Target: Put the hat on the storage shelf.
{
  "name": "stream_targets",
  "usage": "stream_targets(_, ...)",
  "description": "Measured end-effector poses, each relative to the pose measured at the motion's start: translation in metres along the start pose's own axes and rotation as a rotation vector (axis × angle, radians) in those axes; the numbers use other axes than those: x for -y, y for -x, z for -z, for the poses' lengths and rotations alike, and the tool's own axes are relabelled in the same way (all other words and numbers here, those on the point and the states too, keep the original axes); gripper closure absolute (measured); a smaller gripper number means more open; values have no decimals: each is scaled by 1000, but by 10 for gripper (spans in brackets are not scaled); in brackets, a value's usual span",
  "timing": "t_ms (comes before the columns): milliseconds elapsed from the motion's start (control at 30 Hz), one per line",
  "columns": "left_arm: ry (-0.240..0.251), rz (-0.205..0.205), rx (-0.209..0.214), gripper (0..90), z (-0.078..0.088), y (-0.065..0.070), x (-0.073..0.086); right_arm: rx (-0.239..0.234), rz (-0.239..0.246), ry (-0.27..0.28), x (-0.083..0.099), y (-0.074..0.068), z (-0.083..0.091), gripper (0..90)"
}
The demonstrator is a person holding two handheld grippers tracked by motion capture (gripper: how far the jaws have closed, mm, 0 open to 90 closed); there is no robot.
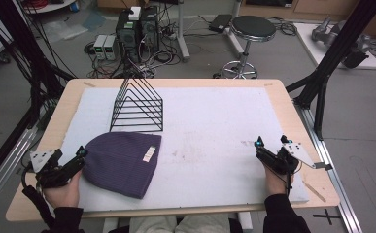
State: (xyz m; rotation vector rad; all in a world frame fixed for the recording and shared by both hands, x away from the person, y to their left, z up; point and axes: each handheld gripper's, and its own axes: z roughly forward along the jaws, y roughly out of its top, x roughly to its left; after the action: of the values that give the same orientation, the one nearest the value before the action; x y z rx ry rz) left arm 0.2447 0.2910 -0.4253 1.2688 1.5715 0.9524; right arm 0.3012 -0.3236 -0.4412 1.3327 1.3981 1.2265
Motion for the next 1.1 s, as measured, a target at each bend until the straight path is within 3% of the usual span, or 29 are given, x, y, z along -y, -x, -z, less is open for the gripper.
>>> stream_targets(367,-114,22,39,237,-5,5,1,-6,0,-8,0,-1,-1,119)
stream_targets(700,-266,68,53,210,-10,7,1,-9,0,-12,0,-2,0,119)
stream_targets(867,-282,97,72,211,-12,7,3,-10,8,-11,1,-2,-1,119)
stream_targets(1100,-322,132,67,210,-14,6,7,-9,7,-12,1,-2,-1,119)
